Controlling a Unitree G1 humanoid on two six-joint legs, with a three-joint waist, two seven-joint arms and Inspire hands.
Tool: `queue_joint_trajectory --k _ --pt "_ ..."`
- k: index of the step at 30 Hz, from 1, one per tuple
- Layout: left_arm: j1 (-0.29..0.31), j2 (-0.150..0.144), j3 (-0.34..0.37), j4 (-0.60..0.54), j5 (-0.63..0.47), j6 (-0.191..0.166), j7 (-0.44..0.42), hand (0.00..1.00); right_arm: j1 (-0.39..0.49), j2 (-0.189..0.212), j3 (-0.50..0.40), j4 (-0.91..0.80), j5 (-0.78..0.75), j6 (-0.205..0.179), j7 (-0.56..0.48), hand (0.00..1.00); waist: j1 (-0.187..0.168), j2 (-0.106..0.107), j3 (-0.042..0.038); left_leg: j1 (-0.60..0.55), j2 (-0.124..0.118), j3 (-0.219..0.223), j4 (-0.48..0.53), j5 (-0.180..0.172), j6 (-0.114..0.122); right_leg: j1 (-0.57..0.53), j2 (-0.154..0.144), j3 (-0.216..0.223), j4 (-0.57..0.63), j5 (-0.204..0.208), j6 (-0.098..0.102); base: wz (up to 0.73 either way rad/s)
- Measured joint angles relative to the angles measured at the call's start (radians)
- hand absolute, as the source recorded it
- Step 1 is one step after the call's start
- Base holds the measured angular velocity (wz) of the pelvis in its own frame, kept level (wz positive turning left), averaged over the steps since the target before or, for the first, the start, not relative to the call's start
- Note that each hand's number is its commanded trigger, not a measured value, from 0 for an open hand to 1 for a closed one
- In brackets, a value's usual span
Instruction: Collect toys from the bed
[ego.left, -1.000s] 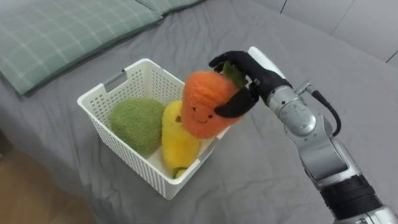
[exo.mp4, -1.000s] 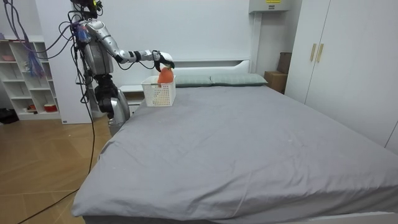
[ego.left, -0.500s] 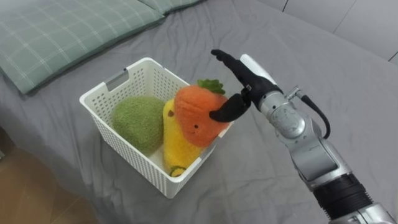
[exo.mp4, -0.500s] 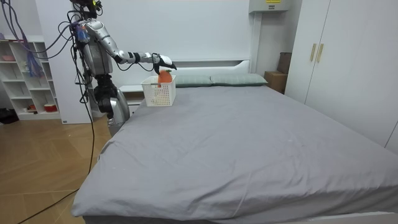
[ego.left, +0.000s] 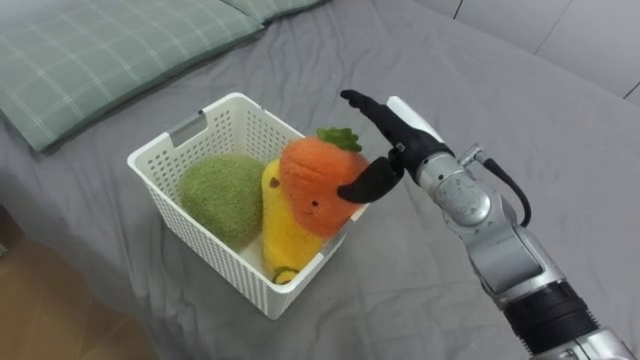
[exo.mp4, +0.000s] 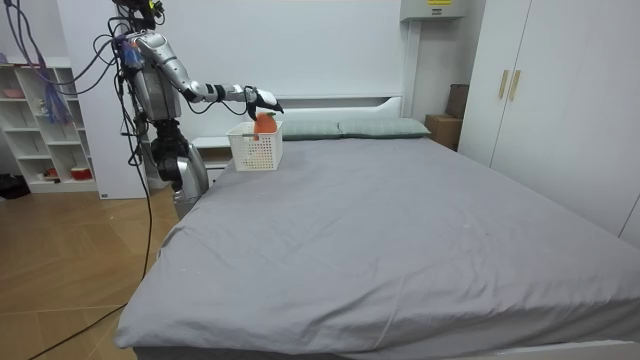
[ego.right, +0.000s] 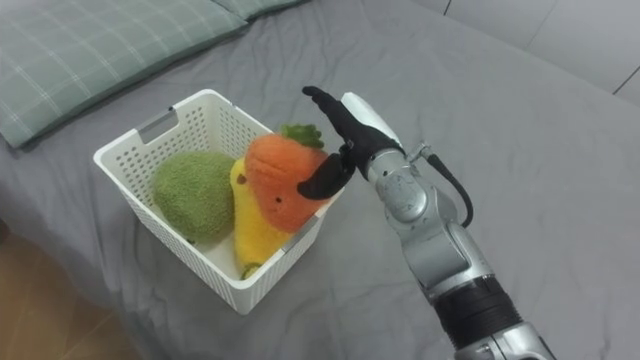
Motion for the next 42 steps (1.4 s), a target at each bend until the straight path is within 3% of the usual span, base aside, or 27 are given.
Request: queue_joint_trajectory --k 9,15,18,21,24,28,35,38,42 --pt "0.0 0.0 0.001 0.0 -0.001 0.0 -0.002 0.0 0.0 0.0 -0.001 0.0 0.002 0.0 0.004 0.0 0.0 0.0 -0.0014 0.0 0.0 0.001 0.0 0.0 0.0 0.0 0.0 0.003 0.0 0.0 0.0 0.0" --pt "0.003 -0.006 0.001 0.0 -0.01 -0.012 0.026 0.0 0.006 -0.001 -0.059 0.0 0.149 -0.014 -0.049 0.0 -0.013 0.005 -0.0039 0.003 0.0 0.004 0.0 0.0 0.0 0.001 0.0 0.012 0.0 0.0 0.0 0.0" --pt "0.02 -0.006 0.003 0.0 -0.01 -0.021 0.042 0.0 0.04 -0.002 -0.11 -0.043 0.161 -0.037 -0.095 0.0 -0.038 0.01 -0.0056 0.002 0.0 0.008 0.002 0.0 0.0 -0.002 0.0 0.015 0.0 0.0 0.0 -0.03" --pt "0.039 -0.008 0.017 0.0 -0.011 -0.046 0.042 0.0 0.094 -0.005 -0.168 -0.059 0.203 -0.102 -0.151 0.0 -0.067 0.025 -0.0082 0.005 0.003 0.02 0.002 -0.001 0.002 0.0 -0.001 0.019 0.0 0.0 0.0 -0.07" --pt "0.048 -0.013 0.02 0.008 -0.011 -0.069 0.051 0.0 0.16 -0.009 -0.22 -0.059 0.265 -0.134 -0.207 0.0 -0.093 0.043 -0.0119 0.022 0.007 0.047 -0.005 0.0 0.003 0.0 0.0 0.054 0.001 0.0 0.0 -0.27" --pt "0.073 -0.011 0.028 0.031 -0.009 -0.111 0.083 0.0 0.217 -0.018 -0.309 -0.062 0.385 -0.152 -0.268 0.0 -0.176 0.072 -0.0219 0.041 0.013 0.093 -0.023 0.001 0.005 -0.007 0.001 0.096 0.004 0.0 0.0 -0.31" --pt "0.088 -0.011 0.058 0.03 -0.01 -0.164 0.111 0.0 0.285 -0.04 -0.458 -0.065 0.573 -0.238 -0.417 0.0 -0.271 0.071 -0.0212 0.073 0.036 0.168 -0.042 -0.013 -0.003 -0.009 0.019 0.162 0.004 0.003 0.0 -0.3" --pt "0.085 -0.012 0.058 0.037 -0.014 -0.168 0.122 0.0 0.339 -0.051 -0.499 -0.039 0.655 -0.264 -0.457 0.0 -0.302 0.07 -0.0205 0.083 0.041 0.191 -0.041 -0.024 -0.008 -0.007 0.028 0.185 0.003 0.004 -0.002 -0.28" --pt "0.086 -0.013 0.061 0.055 -0.012 -0.168 0.131 0.0 0.398 -0.049 -0.579 0.004 0.834 -0.263 -0.497 0.0 -0.335 0.077 -0.0206 0.089 0.042 0.21 -0.046 -0.026 -0.01 -0.015 0.033 0.206 0.001 0.004 -0.002 -0.18"
